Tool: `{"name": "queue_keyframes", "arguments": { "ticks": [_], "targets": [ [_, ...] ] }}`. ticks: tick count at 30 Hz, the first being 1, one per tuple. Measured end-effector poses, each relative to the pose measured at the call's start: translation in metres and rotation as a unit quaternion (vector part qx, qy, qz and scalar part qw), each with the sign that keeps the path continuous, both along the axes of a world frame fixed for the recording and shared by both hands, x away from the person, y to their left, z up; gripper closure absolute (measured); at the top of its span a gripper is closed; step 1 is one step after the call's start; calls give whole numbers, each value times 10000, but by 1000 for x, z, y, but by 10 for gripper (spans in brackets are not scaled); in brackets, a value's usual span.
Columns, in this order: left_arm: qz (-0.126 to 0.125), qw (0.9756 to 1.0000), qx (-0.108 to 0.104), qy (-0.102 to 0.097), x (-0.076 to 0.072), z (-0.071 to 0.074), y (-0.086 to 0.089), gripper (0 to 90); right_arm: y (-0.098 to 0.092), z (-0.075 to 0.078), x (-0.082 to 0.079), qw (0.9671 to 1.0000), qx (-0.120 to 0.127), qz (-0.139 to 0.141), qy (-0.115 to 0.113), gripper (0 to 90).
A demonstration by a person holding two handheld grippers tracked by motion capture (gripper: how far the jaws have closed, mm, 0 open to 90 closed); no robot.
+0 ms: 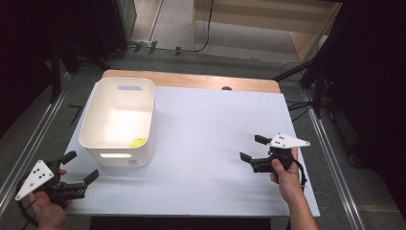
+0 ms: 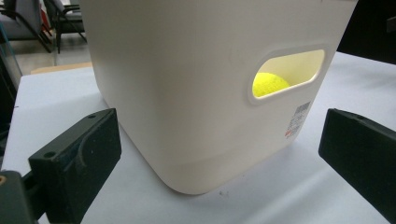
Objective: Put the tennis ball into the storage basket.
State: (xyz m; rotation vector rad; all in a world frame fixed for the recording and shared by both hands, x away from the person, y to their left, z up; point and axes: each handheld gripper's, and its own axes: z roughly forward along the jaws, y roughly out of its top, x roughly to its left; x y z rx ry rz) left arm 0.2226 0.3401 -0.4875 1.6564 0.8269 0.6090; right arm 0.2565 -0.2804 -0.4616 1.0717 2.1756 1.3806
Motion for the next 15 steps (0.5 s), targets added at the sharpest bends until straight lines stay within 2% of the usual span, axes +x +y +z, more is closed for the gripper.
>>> {"name": "queue_keyframes", "arguments": {
  "ticks": [15],
  "targets": [
    [3, 10000, 30, 1, 0, 0, 0, 0, -36, -25, -25, 9982, 236, -536, -119, 100]
  ]
}}
